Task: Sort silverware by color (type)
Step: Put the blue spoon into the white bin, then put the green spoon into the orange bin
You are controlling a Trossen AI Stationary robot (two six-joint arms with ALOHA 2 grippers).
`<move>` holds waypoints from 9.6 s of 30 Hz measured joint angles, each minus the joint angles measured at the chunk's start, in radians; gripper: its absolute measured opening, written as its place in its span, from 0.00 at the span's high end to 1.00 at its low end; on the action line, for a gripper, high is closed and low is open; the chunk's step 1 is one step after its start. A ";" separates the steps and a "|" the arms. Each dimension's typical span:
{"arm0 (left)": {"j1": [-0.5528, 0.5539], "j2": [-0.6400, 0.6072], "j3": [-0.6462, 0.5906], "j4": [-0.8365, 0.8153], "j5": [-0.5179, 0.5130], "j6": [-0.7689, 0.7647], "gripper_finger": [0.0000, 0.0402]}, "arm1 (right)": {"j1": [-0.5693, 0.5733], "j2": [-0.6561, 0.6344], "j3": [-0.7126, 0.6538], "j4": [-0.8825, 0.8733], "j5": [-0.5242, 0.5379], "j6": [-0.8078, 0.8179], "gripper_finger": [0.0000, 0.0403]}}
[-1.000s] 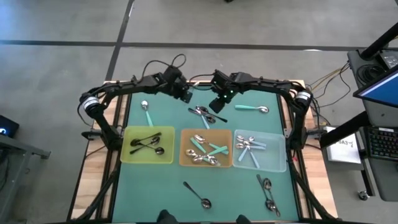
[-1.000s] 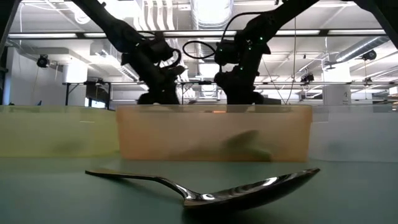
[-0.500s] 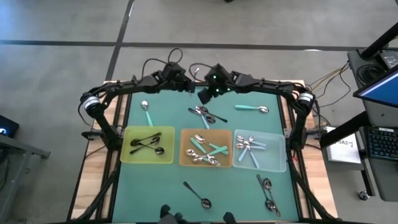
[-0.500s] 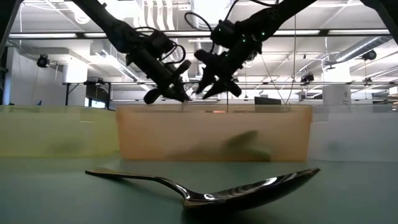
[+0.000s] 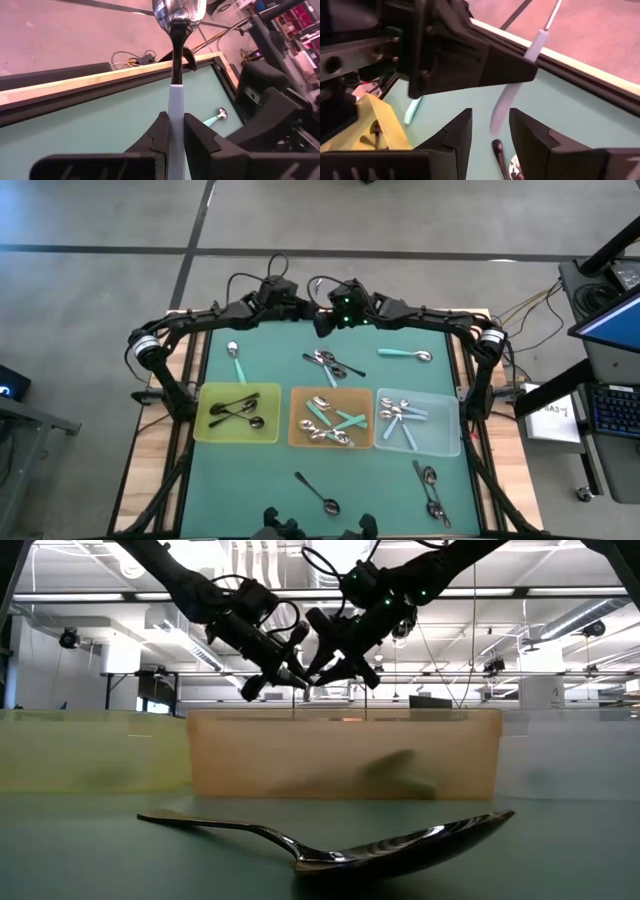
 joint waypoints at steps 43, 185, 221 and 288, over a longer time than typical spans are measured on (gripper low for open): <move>-0.002 -0.002 0.000 0.067 0.339 0.037 0.71 | -0.079 -0.214 -0.003 -0.482 -0.051 -0.175 0.96; -0.117 -0.118 -0.198 0.310 0.060 -0.199 0.92 | 0.168 -0.246 -0.390 0.306 0.189 0.245 0.56; -0.143 -0.094 -0.190 0.305 0.249 -0.137 0.71 | 0.133 -0.258 -0.257 -0.084 0.134 0.046 0.90; -0.126 -0.098 -0.190 0.247 0.476 -0.007 0.69 | 0.064 -0.500 -0.536 -0.617 0.066 0.051 0.65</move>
